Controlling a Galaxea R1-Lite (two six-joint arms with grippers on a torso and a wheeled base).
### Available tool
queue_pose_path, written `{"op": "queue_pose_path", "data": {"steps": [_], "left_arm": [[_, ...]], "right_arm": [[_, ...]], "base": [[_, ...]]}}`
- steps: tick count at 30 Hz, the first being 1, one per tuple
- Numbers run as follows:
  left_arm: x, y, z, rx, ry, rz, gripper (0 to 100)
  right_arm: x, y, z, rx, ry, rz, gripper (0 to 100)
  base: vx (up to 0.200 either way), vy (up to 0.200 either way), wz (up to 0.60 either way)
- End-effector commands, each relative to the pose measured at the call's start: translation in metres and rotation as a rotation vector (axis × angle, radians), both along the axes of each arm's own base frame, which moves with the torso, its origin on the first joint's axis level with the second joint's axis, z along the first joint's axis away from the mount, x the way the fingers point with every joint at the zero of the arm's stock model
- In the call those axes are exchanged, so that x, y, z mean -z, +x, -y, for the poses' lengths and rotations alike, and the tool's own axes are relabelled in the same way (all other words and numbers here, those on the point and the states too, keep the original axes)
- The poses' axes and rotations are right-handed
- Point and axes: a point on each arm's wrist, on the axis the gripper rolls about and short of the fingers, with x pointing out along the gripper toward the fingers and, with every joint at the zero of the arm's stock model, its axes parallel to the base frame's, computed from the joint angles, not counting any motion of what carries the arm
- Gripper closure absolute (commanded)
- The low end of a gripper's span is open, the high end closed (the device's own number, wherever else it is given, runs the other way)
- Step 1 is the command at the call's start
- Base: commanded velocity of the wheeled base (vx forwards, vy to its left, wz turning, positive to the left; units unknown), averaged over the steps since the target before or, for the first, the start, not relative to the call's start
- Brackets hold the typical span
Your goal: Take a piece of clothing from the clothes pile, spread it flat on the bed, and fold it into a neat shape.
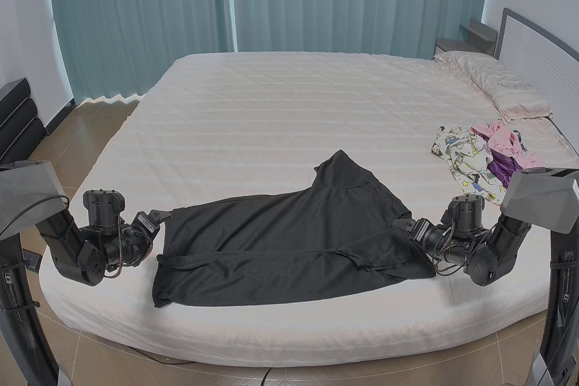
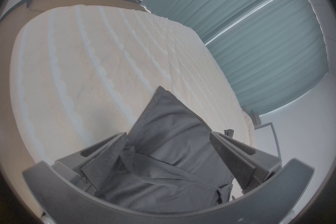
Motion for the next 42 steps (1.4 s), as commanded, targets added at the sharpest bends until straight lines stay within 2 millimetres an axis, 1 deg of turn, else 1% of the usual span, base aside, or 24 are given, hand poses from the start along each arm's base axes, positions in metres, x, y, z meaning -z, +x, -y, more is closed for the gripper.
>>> {"op": "queue_pose_path", "data": {"steps": [1,8,11,15,18,22,25,26,33,35,36,42], "left_arm": [[-0.001,-0.003,0.024,0.039,-0.019,-0.008,0],[0.006,-0.013,0.033,0.045,0.002,-0.048,0],[0.011,-0.019,0.042,0.075,0.007,-0.078,0],[0.013,-0.022,0.049,0.083,0.020,-0.091,0],[0.020,-0.026,0.056,0.098,0.031,-0.116,0],[0.031,-0.025,0.060,0.085,0.061,-0.139,0],[0.033,-0.022,0.062,0.087,0.062,-0.141,0],[0.034,-0.018,0.062,0.084,0.062,-0.131,0],[0.036,0.012,0.051,0.020,0.061,-0.074,0],[0.033,0.020,0.043,-0.017,0.064,-0.050,0],[0.032,0.021,0.042,-0.022,0.063,-0.047,0],[0.026,0.034,0.018,-0.109,0.037,-0.006,0]], "right_arm": [[0.002,0.000,0.000,0.001,-0.002,-0.004,0],[0.002,0.000,0.000,0.001,-0.002,-0.005,0],[0.003,-0.001,0.000,0.001,-0.006,-0.007,0],[0.002,0.000,0.001,0.003,-0.006,-0.006,0],[0.003,0.000,0.001,0.004,-0.007,-0.007,0],[0.004,0.000,0.001,0.004,-0.007,-0.010,0],[0.004,-0.001,0.000,0.003,-0.007,-0.010,0],[0.004,-0.001,0.000,0.002,-0.008,-0.010,0],[0.004,-0.001,0.000,0.000,-0.009,-0.011,0],[0.004,-0.002,0.000,0.000,-0.009,-0.013,0],[0.005,-0.002,0.000,0.000,-0.009,-0.014,0],[0.005,-0.001,0.000,0.002,-0.009,-0.011,0]], "base": [[0.000,0.000,0.00],[0.000,0.000,0.00],[0.000,0.000,0.00],[0.000,0.000,0.00],[0.000,0.000,0.00],[0.000,0.000,0.00],[0.000,0.000,0.00],[0.000,0.000,0.00],[0.000,0.000,0.00],[0.000,0.000,0.00],[0.000,0.000,0.00],[0.000,0.000,0.00]]}}
